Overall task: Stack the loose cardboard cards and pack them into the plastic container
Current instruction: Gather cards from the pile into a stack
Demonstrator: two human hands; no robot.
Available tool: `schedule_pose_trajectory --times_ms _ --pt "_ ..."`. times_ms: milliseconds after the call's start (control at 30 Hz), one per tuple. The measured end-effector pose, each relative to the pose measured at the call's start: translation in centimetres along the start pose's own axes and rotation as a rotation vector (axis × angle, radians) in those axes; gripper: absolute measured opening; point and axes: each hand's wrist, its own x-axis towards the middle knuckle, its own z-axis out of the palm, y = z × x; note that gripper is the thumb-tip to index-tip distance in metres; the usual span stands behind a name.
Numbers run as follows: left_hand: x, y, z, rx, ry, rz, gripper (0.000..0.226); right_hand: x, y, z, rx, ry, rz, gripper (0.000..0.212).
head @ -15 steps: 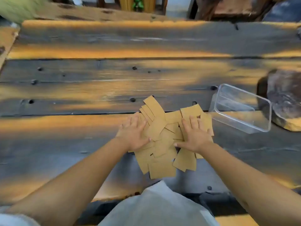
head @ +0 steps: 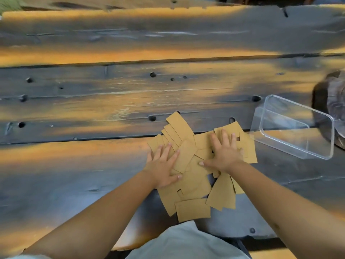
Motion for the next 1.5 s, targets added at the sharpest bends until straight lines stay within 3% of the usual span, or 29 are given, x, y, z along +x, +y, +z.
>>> schedule_pose_trajectory --times_ms 133,333,500,633,800,900,1067,1200,1333,1500 --pt "0.4 -1.0 -0.3 -0.008 -0.006 0.04 0.082 2.2 -2.2 -1.1 -0.133 -0.033 -0.136 0.129" --pt "1.8 -3.4 -1.2 0.058 -0.03 0.224 0.073 5.5 -5.8 -2.5 -0.522 -0.103 -0.494 0.141" --pt "2.6 -5.3 -1.8 0.065 0.017 0.365 0.062 8.1 -8.8 -4.4 -0.598 -0.124 -0.59 0.145" --pt "2.0 -4.6 -0.6 -0.033 0.086 0.238 0.055 8.7 -9.5 -4.5 -0.497 -0.194 -0.481 0.142" --pt "0.9 -2.5 1.6 -0.165 0.127 -0.08 0.074 7.0 -8.7 -2.7 -0.408 -0.007 -0.402 0.133" --pt "0.7 -1.9 2.3 -0.205 0.121 -0.183 0.079 6.0 -8.5 -1.7 -0.279 0.032 -0.307 0.13" --pt "1.2 -1.2 2.9 -0.259 0.143 -0.229 0.096 5.1 -8.8 -1.0 -0.001 0.033 -0.132 0.117" --pt "1.5 -1.0 2.7 -0.337 0.149 -0.216 0.097 4.8 -9.2 -1.1 0.219 -0.059 -0.099 0.11" --pt "1.8 -0.3 2.3 -0.394 0.157 -0.211 0.112 3.9 -10.0 -0.4 0.481 -0.122 -0.121 0.095" --pt "2.1 0.4 2.0 -0.357 0.151 -0.3 0.127 3.9 -9.7 0.0 0.535 -0.134 -0.105 0.085"
